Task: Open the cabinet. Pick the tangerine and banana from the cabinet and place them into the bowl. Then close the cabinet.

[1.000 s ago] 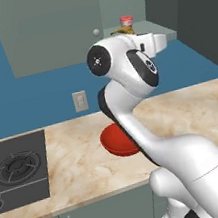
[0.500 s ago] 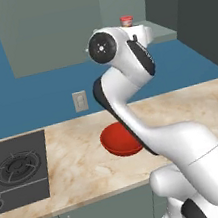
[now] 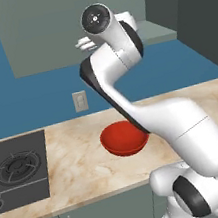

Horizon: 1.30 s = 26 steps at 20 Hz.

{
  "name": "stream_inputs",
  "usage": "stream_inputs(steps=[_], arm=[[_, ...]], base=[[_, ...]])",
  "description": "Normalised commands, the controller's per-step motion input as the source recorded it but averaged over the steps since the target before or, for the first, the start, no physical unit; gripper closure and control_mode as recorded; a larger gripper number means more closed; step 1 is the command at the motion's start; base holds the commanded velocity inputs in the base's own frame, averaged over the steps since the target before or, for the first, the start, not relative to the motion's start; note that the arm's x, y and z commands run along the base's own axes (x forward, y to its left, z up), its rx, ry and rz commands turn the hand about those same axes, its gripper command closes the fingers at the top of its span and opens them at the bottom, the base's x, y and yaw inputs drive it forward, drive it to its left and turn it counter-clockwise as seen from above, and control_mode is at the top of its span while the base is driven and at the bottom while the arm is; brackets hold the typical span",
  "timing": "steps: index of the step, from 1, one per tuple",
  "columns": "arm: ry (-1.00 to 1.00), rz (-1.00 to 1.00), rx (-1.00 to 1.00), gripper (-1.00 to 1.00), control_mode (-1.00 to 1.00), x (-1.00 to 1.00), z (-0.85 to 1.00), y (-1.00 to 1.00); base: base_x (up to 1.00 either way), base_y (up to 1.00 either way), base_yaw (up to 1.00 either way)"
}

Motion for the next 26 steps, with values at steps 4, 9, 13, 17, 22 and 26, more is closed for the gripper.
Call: stream_inputs(steps=[4,9,13,17,22,26], arm=[[0.08,0.05,0.00,-1.00,-1.00,0.25,0.00,0.31],[-0.01,0.03,0.00,-1.00,-1.00,0.38,0.00,0.18],[-0.05,0.03,0.00,-1.00,-1.00,0.46,0.00,0.01],[-0.01,0.04,0.00,-1.00,-1.00,0.48,0.00,0.00],[0.00,0.02,0.00,-1.00,-1.00,0.44,0.00,0.11],[0.00,0.01,0.00,-1.00,-1.00,0.46,-0.01,0.23]], base=[[0.00,0.00,0.00],[0.00,0.00,0.00],[0.00,0.00,0.00],[0.00,0.00,0.00],[0.00,0.00,0.00],[0.00,0.00,0.00]])
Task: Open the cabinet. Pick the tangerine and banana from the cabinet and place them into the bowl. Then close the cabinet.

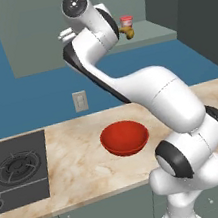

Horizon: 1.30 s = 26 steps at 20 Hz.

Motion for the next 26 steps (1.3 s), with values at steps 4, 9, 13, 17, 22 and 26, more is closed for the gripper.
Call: stream_inputs(steps=[4,9,13,17,22,26], arm=[[0.00,0.00,0.00,1.00,-1.00,0.31,-0.14,0.06],[-0.01,0.00,0.00,1.00,-1.00,0.29,-0.25,0.00],[-0.05,0.00,0.00,1.00,-1.00,0.19,-0.25,0.00],[-0.02,0.00,0.00,1.00,-1.00,0.15,-0.13,-0.05],[0.00,0.07,0.03,1.00,-1.00,0.22,-0.02,-0.25],[0.00,0.08,0.02,1.00,-1.00,0.15,0.00,-0.40]], base=[[0.00,0.00,0.00],[0.00,0.00,0.00],[0.00,0.00,0.00],[0.00,0.00,0.00],[0.00,0.00,0.00],[0.00,0.00,0.00]])
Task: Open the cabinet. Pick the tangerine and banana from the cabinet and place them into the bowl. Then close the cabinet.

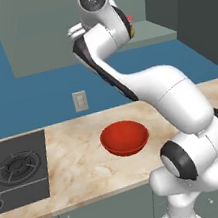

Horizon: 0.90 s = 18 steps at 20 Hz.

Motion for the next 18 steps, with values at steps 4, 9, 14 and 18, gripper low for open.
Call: stream_inputs(steps=[4,9,14,18], arm=[[-0.04,0.01,0.01,1.00,-1.00,0.05,-0.21,-0.11],[-0.15,0.00,0.00,1.00,-1.00,-0.48,-0.12,0.02],[-0.04,-0.02,0.00,1.00,-1.00,-0.89,0.03,0.01],[0.00,-0.03,0.00,1.00,-1.00,-1.00,0.10,0.00]], base=[[0.00,0.00,0.00],[0.00,0.00,0.00],[0.00,0.00,0.00],[0.00,0.00,0.00]])
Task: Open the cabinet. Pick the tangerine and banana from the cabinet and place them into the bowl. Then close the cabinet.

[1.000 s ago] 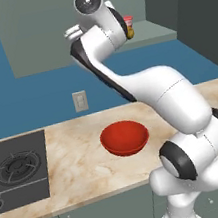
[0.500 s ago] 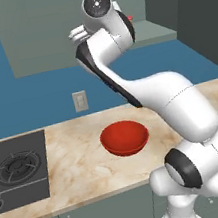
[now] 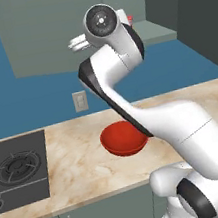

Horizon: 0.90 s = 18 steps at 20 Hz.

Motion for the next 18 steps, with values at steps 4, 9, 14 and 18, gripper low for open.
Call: stream_inputs(steps=[4,9,14,18], arm=[[0.00,-0.05,0.00,1.00,-1.00,-0.99,0.07,0.02],[0.02,-0.07,0.00,1.00,-1.00,-0.92,0.00,0.03],[0.06,-0.08,0.00,1.00,-1.00,-0.80,0.00,0.00],[0.02,-0.01,0.00,1.00,-1.00,-0.28,0.00,-0.10]], base=[[0.00,0.00,0.00],[0.00,0.00,0.00],[0.00,0.00,0.00],[0.00,0.00,0.00]])
